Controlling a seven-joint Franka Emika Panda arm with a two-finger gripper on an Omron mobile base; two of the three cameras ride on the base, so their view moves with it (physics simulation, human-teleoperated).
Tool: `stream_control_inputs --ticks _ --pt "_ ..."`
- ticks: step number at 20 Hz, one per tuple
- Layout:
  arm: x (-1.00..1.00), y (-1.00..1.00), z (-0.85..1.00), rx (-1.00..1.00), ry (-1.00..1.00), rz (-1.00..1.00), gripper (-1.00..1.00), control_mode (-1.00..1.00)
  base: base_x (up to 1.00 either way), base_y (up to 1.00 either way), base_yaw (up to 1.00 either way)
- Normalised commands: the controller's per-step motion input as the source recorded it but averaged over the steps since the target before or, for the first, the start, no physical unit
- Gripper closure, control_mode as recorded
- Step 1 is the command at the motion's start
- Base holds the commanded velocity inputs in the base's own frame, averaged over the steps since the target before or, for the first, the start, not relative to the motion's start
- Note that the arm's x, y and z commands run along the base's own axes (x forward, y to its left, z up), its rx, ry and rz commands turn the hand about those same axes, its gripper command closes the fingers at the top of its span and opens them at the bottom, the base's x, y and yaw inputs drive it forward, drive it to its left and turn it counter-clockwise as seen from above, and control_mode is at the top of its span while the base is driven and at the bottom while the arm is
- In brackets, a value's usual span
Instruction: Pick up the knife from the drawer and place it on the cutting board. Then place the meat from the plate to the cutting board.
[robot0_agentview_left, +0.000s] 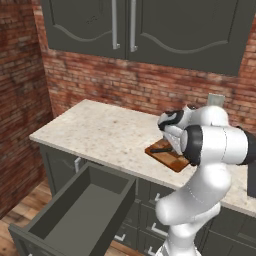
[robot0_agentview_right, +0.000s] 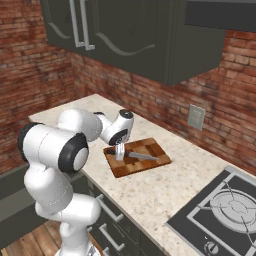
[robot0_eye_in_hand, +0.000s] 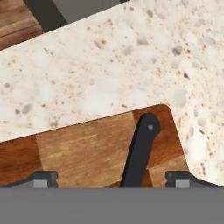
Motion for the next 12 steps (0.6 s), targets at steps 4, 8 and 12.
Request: stream_control_inputs --ticks 4,8,12 --pt "-0.54 -0.04 0.79 0.0 0.09 -0.06 -1.0 -1.0 0.0 0.0 0.0" --pt "-0.65 -0.01 0.41 0.0 0.01 -0.55 -1.0 -1.0 0.0 0.0 0.0" --pt "-0.52 0.0 0.2 0.08 0.03 -0.81 -1.0 -1.0 0.0 0.0 0.0"
